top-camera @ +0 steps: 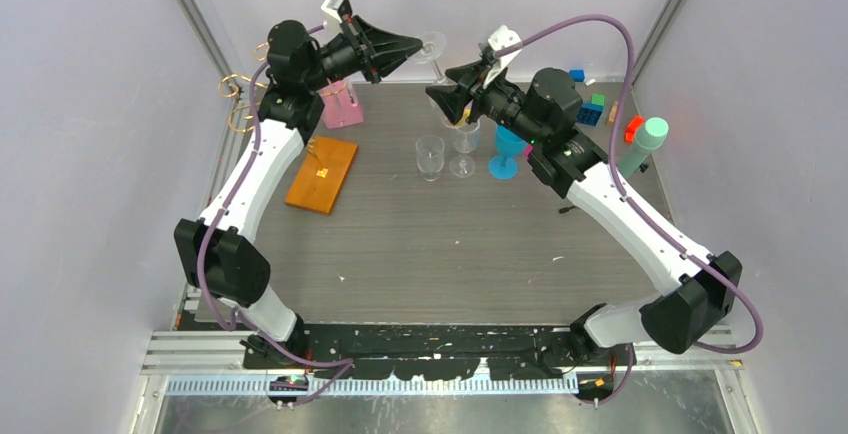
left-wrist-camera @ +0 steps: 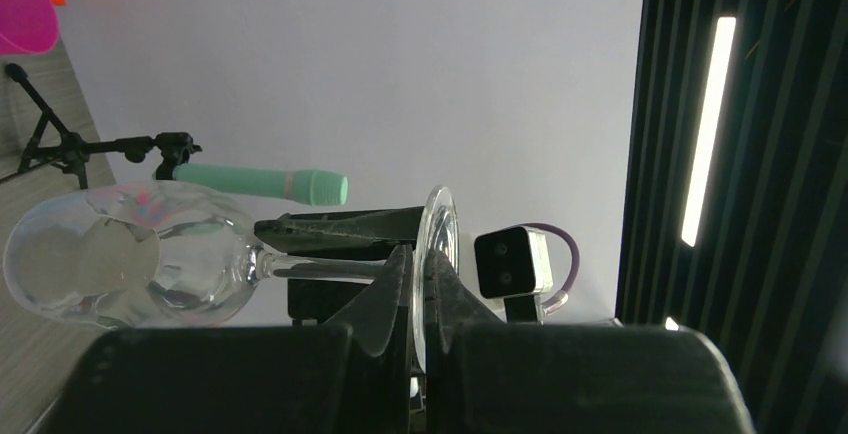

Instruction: Take the wine glass off the wine glass rack

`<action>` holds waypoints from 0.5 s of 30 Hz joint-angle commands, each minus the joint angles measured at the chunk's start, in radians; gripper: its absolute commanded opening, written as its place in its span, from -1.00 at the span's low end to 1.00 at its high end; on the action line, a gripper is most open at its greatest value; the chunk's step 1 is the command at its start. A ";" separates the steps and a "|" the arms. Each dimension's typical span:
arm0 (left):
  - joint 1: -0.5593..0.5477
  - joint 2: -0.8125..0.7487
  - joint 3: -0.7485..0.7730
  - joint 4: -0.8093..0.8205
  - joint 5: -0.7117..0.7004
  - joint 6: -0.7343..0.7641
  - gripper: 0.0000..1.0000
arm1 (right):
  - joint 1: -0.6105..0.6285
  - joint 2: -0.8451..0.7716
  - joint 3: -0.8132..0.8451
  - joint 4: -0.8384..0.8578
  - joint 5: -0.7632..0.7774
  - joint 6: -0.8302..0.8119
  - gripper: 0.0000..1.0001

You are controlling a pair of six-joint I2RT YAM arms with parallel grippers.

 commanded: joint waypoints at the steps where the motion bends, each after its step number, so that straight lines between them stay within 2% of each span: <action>1: 0.001 -0.024 0.011 0.104 0.032 -0.042 -1.00 | -0.002 0.042 0.032 0.118 0.011 -0.045 0.06; 7: 0.001 -0.020 0.016 0.099 0.034 -0.038 -1.00 | -0.002 0.078 0.048 0.135 0.020 -0.087 -0.08; 12: 0.001 -0.017 0.013 0.087 0.033 -0.031 -1.00 | -0.002 0.106 0.076 0.144 0.035 -0.095 -0.31; 15: 0.001 -0.015 0.016 0.065 0.033 -0.017 -1.00 | -0.002 0.127 0.097 0.145 0.036 -0.097 -0.34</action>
